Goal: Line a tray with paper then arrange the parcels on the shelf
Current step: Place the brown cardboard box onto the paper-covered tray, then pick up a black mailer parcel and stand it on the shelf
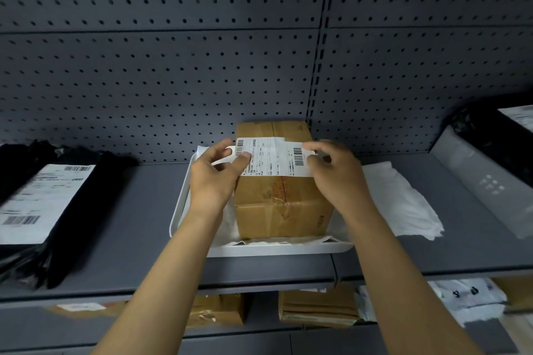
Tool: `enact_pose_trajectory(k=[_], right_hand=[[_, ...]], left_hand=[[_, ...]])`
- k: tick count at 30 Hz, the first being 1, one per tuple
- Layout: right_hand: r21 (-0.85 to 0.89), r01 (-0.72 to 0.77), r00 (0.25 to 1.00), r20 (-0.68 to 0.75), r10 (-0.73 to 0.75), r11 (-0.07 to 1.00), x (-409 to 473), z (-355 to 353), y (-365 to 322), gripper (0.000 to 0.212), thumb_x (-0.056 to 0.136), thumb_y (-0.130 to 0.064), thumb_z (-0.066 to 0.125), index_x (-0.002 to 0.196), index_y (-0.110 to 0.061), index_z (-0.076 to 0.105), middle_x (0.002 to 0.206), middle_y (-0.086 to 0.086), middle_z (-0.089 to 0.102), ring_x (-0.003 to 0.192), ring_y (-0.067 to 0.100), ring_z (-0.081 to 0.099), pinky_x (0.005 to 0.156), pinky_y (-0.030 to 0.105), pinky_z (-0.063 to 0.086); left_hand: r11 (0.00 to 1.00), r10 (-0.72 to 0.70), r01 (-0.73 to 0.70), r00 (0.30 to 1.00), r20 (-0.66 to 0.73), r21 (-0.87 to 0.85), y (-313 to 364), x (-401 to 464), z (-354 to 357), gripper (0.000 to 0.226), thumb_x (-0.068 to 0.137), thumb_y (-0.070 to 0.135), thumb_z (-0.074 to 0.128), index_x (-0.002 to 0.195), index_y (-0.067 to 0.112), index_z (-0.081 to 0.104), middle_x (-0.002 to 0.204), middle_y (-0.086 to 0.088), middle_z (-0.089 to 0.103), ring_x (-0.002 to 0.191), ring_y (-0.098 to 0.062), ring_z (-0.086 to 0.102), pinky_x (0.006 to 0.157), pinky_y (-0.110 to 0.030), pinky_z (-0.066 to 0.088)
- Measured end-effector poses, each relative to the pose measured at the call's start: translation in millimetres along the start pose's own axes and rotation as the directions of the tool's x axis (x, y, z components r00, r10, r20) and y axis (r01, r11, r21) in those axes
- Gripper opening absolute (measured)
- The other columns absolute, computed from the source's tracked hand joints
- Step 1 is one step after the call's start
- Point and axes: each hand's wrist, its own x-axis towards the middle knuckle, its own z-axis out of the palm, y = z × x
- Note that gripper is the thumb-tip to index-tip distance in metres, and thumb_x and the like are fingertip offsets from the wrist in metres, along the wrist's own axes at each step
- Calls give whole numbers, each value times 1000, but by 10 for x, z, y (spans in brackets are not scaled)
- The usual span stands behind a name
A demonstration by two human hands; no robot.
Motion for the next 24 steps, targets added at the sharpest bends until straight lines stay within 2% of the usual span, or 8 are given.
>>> enact_pose_trajectory(k=[2,5,7,9,14,17,21,24], right_hand=[[-55,71,994,-80,-75,996,3,-38,-132,30,101,-21,51,124,-27,69,139,-4,58,126,12,54,99,23,44],[-32,182,972,-149,-184,983,-6,-51,-399,29,99,-19,52,121,-27,70,133,-8,62,120,10,57,103,34,48],[24,211,970,-125,-206,977,-36,-6,-594,31,98,-21,52,121,-33,69,131,-12,61,112,0,57,96,23,49],[112,209,976,-86,-200,972,-81,89,-784,32,98,-21,53,121,-36,68,127,-12,60,95,-13,57,77,7,45],[241,256,966,-19,-259,936,-238,557,-1223,33,96,-16,55,120,-34,69,125,-6,66,111,13,62,79,22,49],[256,272,959,10,-284,927,-337,889,-1458,34,95,-15,57,121,-33,69,122,-12,67,108,8,63,84,19,51],[294,271,957,17,-288,917,-458,1306,-1759,35,95,-15,57,122,-34,68,121,-20,65,104,-1,64,78,6,44],[308,225,969,25,-244,924,-547,1622,-1966,32,97,-16,56,121,-34,67,119,-24,64,94,-17,60,68,-3,39]], left_hand=[[998,48,-47,999,-25,31,95,-16,-77,30,90,33,74,120,30,70,115,13,68,104,-9,65,104,-38,52],[996,89,-90,994,-61,-12,289,-58,-276,24,98,37,59,116,29,73,112,17,70,114,-9,64,109,-41,47],[991,121,-124,990,-78,-39,429,-101,-459,28,100,34,52,115,29,74,116,12,71,116,-9,64,107,-37,49],[985,168,-172,980,-103,-33,561,-131,-671,29,100,32,50,114,30,75,116,11,72,114,-8,64,100,-33,52],[976,217,-219,960,-178,9,722,-156,-1309,28,99,25,51,111,31,75,112,15,72,111,-5,65,101,-32,52],[973,229,-229,948,-222,24,740,-137,-1730,26,98,21,54,113,26,75,113,13,72,115,-8,64,109,-36,48],[979,201,-201,953,-227,24,696,-39,-2309,24,99,23,55,110,30,75,123,7,72,122,-9,63,112,-37,45],[984,179,-177,965,-191,30,671,101,-2699,25,101,23,53,111,32,74,123,11,70,123,-6,60,110,-32,45]])
